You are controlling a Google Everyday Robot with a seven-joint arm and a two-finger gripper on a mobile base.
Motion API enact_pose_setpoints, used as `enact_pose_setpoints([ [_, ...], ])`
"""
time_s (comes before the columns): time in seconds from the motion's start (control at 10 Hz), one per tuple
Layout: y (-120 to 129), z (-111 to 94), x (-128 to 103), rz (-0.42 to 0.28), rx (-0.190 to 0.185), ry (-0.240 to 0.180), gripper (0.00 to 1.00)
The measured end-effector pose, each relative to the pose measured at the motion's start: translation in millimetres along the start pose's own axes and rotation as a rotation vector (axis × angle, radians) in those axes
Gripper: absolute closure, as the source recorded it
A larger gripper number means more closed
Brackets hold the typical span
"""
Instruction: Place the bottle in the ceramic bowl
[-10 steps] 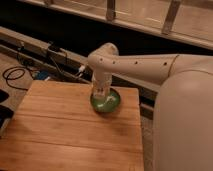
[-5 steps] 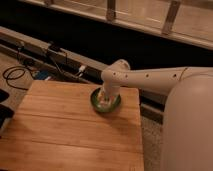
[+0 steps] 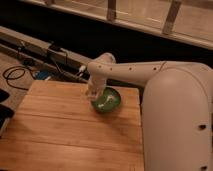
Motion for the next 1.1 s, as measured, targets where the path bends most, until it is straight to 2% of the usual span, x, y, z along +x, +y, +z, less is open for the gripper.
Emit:
enact_pose_setpoints([
  [0.1,-2.8,0.0,-0.9,0.001,0.004,-0.002,1.00],
  [0.2,-5.9,-0.2,-1.8,0.004,0.007,-0.004,0.94],
  [0.9,-2.9,0.1,-1.3,0.001,0.004,-0.003,0.23],
  [1.1,-2.7,0.2,-1.2,0.001,0.004,-0.003,0.20],
])
